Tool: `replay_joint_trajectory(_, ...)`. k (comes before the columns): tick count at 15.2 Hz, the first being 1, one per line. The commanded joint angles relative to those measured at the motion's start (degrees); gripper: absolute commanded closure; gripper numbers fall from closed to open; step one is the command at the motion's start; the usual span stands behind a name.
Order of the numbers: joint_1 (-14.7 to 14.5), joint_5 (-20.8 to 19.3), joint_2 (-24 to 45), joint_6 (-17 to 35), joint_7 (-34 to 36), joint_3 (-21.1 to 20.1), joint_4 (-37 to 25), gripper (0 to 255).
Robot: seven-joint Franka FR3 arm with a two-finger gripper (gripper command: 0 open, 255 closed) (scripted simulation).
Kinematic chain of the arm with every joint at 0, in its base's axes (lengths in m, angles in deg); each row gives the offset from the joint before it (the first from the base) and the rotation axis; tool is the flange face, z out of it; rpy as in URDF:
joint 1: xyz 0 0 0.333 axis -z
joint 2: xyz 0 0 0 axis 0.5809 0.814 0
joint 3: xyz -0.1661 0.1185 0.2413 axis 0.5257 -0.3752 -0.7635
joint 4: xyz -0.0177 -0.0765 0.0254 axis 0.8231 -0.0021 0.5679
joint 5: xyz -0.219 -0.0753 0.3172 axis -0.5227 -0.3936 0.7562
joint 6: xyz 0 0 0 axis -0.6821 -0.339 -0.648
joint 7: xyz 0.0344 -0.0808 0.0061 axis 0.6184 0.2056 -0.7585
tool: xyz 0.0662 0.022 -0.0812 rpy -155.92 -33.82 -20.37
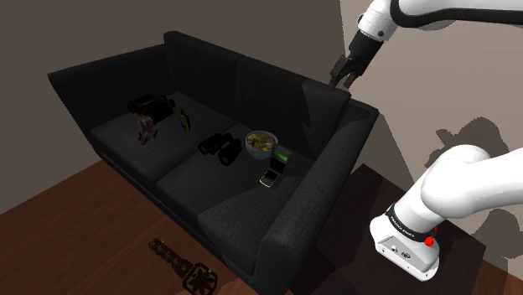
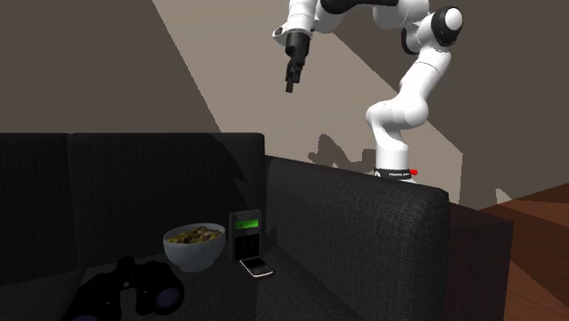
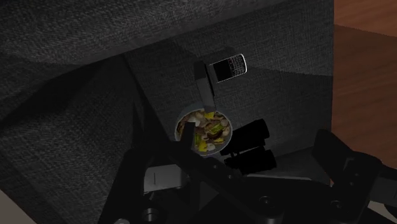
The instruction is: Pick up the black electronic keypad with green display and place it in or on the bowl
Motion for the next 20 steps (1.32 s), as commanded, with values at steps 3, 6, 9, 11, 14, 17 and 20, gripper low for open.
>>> replay_joint_trajectory(3,-0.49,0.21,5.34,7.51,-0.36,-0.73,2.77,0)
replay_joint_trajectory(6,-0.85,0.35,10.31,13.03,-0.75,-1.10,3.87,0)
replay_joint_trajectory(9,-1.22,0.52,15.84,18.41,-1.13,-1.41,4.27,0)
replay_joint_trajectory(11,-1.45,0.64,19.80,21.88,-1.39,-1.61,4.15,0)
replay_joint_trajectory(14,-1.77,0.83,26.06,26.83,-1.77,-1.88,3.39,0)
replay_joint_trajectory(17,-2.05,0.99,32.61,31.38,-2.12,-2.13,1.94,0)
replay_joint_trajectory(20,-2.28,1.08,39.35,35.45,-2.41,-2.35,-0.17,0)
